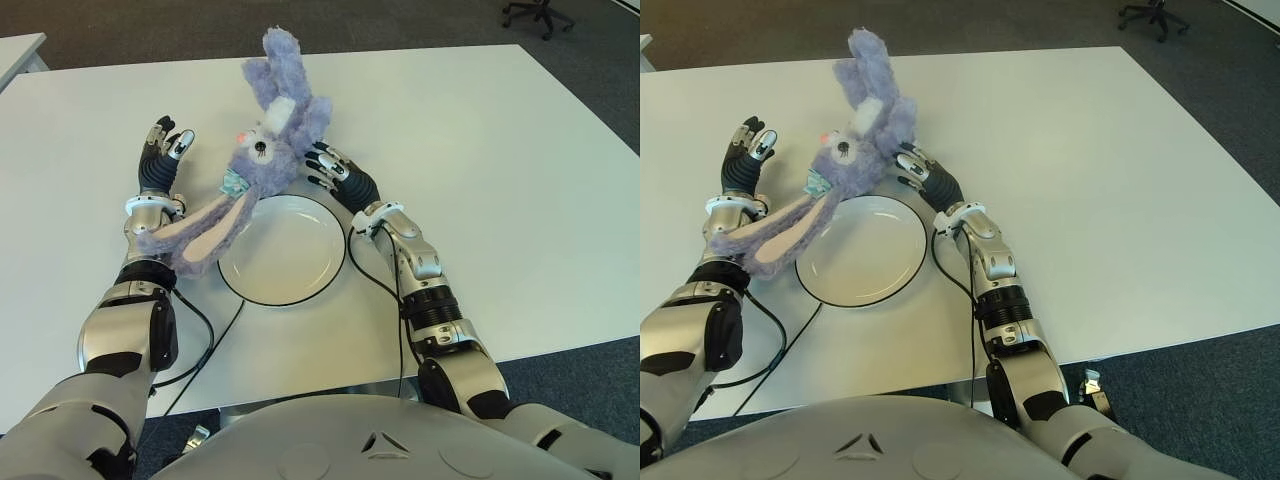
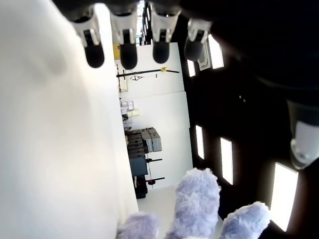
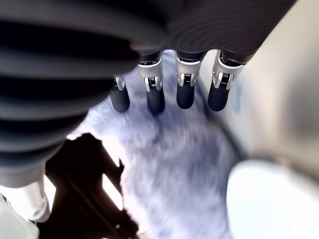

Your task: Put the doll into the plate.

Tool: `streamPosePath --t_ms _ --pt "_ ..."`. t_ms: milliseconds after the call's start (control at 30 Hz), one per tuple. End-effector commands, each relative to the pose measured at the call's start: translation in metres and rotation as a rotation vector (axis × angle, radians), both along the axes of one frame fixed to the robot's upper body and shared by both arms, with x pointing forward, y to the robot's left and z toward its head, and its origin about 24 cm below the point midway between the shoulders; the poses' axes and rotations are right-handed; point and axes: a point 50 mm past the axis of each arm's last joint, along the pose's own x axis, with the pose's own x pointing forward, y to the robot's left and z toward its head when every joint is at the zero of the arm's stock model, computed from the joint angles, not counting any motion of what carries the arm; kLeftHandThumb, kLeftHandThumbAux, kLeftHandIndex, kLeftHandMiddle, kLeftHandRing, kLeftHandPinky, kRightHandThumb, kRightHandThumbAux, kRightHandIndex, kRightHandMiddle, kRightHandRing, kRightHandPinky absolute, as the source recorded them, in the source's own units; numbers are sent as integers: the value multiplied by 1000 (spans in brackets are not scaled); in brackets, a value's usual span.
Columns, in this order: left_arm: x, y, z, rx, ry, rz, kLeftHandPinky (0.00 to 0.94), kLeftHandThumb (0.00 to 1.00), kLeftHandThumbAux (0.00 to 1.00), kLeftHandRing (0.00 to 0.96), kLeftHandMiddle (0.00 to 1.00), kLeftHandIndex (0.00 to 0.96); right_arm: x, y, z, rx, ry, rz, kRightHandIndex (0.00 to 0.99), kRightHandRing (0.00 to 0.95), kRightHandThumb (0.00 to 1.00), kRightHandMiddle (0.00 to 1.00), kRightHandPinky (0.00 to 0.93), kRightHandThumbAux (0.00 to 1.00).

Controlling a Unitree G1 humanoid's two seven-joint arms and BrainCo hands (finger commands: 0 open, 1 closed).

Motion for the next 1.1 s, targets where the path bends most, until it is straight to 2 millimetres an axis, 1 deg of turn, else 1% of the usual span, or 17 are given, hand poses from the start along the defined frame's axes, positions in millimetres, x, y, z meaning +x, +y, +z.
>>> streamPosePath --t_ms 33,267,533,733,1000,1100 --pt "-37 -9 -61 -76 226 13 122 0 475 95 78 0 -26 -1 -21 -422 -561 -130 29 24 223 19 51 515" --pt "-37 -9 -61 -74 225 13 119 0 478 96 79 0 -25 0 -23 -425 -614 -161 29 27 234 27 50 508" --pt "-37 -8 -60 -75 220 7 122 0 482 95 80 0 -24 0 -26 -435 -661 -184 34 34 277 30 69 497" --pt "-36 -8 -60 -78 226 6 119 0 478 94 80 0 -23 0 -29 -457 -695 -202 39 36 256 32 74 495" --pt "-35 -7 -59 -71 225 8 116 0 478 98 85 5 -21 1 -31 -465 -710 -215 41 35 267 30 72 509" --pt "-36 -7 -59 -69 224 10 139 0 477 102 88 4 -21 0 -32 -466 -708 -218 41 34 270 30 64 511"
